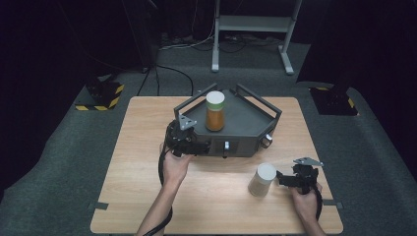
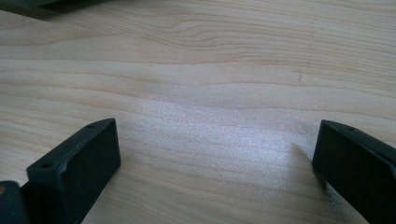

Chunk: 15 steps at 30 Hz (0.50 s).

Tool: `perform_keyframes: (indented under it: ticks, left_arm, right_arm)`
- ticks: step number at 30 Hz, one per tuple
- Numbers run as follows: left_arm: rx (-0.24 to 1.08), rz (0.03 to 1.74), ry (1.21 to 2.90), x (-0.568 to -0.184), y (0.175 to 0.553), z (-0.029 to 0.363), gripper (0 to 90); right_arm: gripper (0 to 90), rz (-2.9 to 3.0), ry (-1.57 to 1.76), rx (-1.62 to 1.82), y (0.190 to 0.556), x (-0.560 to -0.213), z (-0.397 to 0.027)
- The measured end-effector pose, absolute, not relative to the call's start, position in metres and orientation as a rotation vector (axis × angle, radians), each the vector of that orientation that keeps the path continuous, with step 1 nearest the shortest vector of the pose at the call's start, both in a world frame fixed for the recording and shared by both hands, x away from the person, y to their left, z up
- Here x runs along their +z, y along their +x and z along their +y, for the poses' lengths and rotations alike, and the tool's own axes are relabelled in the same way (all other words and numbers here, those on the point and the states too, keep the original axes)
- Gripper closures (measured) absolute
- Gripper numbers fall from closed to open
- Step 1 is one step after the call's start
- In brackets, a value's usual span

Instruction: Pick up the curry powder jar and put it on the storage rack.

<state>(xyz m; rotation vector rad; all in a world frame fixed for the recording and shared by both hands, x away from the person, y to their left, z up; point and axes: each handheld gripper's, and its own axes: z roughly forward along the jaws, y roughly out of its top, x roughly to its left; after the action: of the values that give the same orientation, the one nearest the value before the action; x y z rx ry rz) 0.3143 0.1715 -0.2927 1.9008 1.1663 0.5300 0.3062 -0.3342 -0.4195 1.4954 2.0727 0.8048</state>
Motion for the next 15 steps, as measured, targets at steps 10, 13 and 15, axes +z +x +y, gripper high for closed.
perform_keyframes:
  ticks: [10,13,15]
  left_arm:
    - [0.514,1.192,1.880,-0.318,0.303,0.177,5.3]
    - [0.511,1.196,1.879,-0.323,0.301,0.178,5.3]
    - [0.508,1.205,1.871,-0.329,0.298,0.180,5.4]
  right_arm:
    - [0.0,2.073,1.496,0.805,0.306,-0.419,-0.334]
    - [0.0,2.073,1.495,0.805,0.306,-0.420,-0.334]
    - [0.0,2.073,1.496,0.805,0.306,-0.419,-0.334]
